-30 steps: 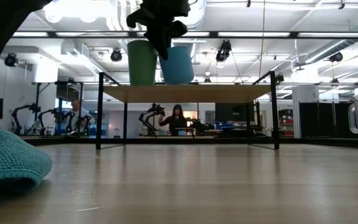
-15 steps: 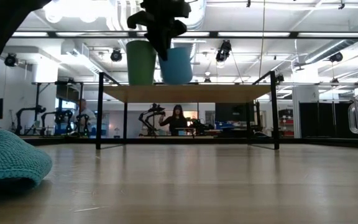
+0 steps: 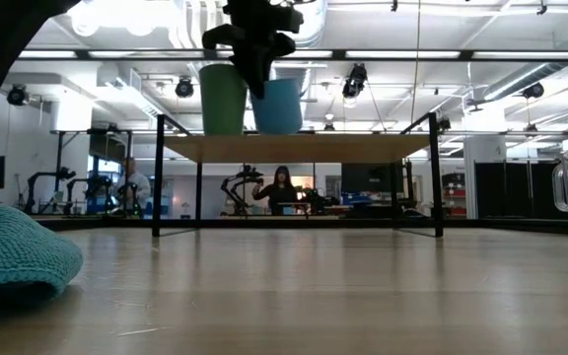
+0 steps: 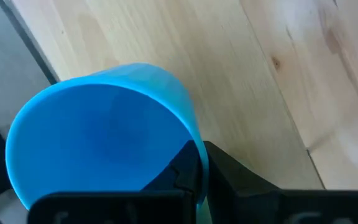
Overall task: Stack small to large cups/mugs on shelf
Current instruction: Put the blue cup on the shelf, then put the transparent cup on the shelf
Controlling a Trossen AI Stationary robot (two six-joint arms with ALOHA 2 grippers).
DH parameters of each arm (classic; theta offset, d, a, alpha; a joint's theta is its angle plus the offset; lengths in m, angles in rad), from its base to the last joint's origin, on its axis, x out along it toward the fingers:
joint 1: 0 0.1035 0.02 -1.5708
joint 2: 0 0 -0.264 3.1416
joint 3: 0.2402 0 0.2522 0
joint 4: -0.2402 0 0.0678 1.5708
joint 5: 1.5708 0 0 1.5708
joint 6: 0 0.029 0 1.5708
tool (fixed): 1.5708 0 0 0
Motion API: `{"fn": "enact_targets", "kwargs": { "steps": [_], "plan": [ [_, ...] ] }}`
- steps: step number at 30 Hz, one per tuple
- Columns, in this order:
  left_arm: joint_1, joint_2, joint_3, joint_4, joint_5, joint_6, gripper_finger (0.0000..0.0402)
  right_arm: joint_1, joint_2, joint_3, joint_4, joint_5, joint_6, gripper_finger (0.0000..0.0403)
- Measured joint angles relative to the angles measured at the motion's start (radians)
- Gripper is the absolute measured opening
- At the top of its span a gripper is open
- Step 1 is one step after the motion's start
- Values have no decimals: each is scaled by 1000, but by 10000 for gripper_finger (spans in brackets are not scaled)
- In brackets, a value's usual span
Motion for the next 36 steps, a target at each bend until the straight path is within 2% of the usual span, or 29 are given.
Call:
{"fn": "enact_targets", "kwargs": {
  "steps": [3,10,14,30,36],
  "plan": [
    [0,6,0,-3,0,-36,9,0,0,0,0,0,0,89],
    [0,6,0,-8,0,-39,64,0,0,0,0,0,-8,89],
    [-1,6,0,-8,0,-33,81,0,0,0,0,0,-8,89],
    [-57,6,7,53,-5,-30,84,0,0,0,-1,0,-35,89],
    [-82,6,25,53,-118,-25,84,0,0,0,-1,0,-36,89]
  ]
}}
